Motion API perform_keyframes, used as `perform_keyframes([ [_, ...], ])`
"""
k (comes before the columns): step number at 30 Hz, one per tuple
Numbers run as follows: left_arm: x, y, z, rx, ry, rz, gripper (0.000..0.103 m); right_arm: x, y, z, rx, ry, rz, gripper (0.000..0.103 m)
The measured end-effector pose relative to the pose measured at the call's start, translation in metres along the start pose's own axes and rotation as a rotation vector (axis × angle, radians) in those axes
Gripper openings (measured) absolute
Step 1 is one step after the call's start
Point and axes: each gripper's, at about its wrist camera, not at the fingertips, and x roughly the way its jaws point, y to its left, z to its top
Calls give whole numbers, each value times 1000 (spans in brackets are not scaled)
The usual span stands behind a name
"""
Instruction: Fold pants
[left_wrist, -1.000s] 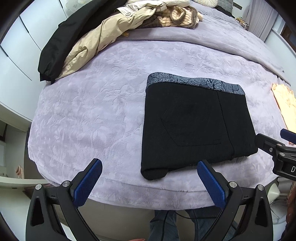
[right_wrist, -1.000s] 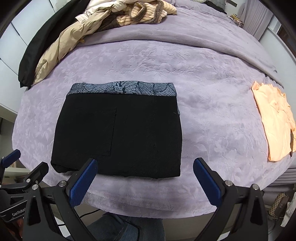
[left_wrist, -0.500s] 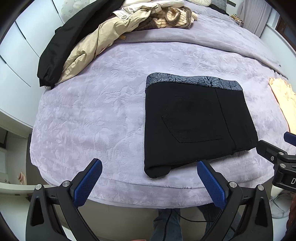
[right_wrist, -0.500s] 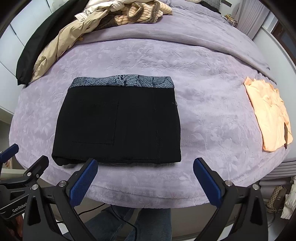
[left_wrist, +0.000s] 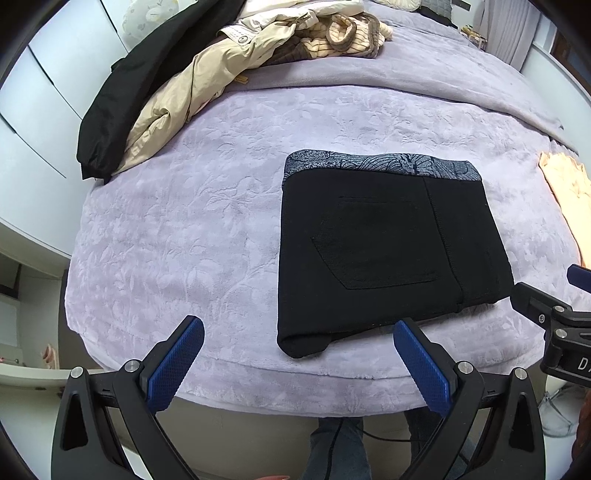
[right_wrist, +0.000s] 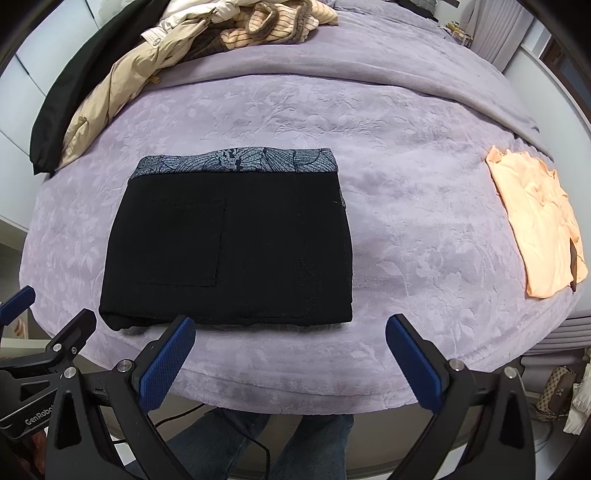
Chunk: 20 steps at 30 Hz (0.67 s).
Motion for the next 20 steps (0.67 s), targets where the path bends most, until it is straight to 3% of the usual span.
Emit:
perform_keyframes([
  [20, -5, -19, -7, -70, -2, 56, 103, 8, -13, 1, -80, 26, 41, 103],
])
